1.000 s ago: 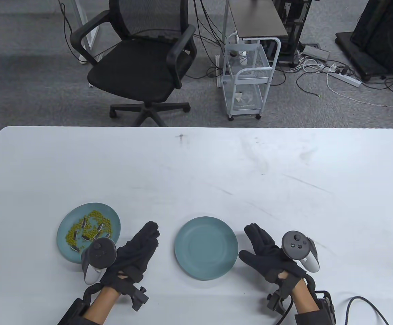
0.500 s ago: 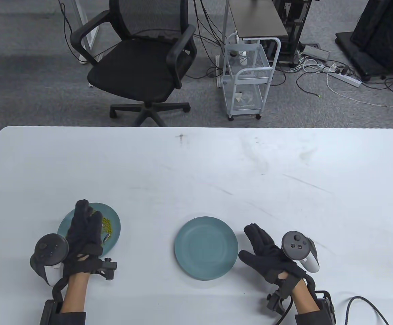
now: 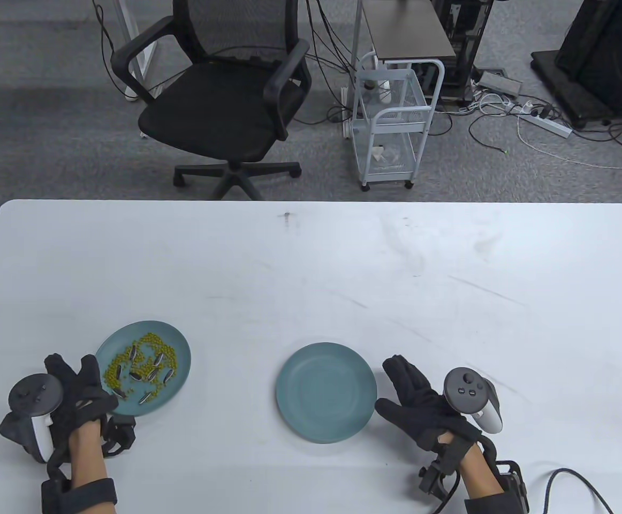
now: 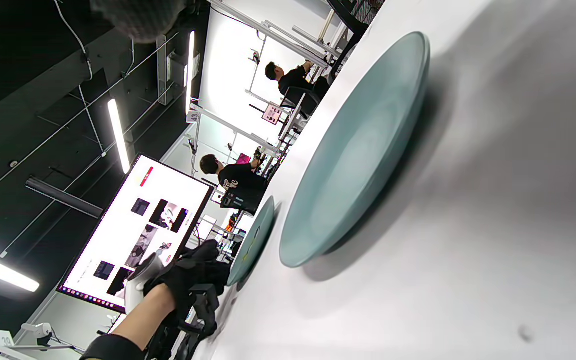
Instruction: Pick sunflower seeds with hand pinch into plate
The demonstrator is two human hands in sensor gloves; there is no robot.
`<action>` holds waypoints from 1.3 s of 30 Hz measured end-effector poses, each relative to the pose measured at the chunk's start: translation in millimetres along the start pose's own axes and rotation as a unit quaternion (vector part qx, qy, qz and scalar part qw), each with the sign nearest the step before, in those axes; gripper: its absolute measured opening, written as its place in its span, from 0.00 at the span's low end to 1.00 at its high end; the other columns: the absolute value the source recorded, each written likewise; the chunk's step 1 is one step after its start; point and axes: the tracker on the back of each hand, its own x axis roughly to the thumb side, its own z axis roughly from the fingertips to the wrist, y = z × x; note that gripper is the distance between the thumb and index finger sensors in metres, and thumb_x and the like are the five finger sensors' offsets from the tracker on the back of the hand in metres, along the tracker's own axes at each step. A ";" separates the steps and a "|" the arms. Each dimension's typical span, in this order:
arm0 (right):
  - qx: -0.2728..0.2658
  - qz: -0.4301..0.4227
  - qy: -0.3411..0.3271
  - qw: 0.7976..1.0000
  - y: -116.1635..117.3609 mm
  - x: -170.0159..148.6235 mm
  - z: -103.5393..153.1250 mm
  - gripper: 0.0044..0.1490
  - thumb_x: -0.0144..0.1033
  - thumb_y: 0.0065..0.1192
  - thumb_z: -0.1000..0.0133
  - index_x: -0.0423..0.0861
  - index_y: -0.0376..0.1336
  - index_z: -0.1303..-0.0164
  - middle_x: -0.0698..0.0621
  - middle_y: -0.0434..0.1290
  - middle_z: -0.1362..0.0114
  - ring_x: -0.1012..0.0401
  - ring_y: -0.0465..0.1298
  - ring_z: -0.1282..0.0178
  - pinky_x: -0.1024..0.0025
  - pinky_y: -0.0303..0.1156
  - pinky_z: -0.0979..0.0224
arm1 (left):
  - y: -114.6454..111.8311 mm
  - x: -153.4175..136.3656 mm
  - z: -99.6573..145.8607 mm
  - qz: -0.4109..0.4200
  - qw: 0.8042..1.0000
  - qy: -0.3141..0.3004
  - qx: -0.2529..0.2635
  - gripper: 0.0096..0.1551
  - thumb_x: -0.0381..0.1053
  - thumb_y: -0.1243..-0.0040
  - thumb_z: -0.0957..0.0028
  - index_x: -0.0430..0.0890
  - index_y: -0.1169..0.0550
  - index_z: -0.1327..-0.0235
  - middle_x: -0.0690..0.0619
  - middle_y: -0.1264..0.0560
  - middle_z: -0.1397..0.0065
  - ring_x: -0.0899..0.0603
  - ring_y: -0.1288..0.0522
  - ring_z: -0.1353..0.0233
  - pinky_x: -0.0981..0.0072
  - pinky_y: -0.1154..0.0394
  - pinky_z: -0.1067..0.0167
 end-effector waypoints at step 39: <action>0.000 -0.010 0.022 1.000 -1.3 -2.6 -0.2 0.57 0.58 0.54 0.35 0.36 0.30 0.21 0.28 0.26 0.19 0.29 0.27 0.24 0.27 0.25 0.33 | -22.1 -13.8 -8.1 0.295 0.949 0.033 -0.106 0.25 0.55 0.53 0.33 0.46 0.37 0.28 0.50 0.21 0.38 0.49 0.15 0.57 0.57 0.19 0.56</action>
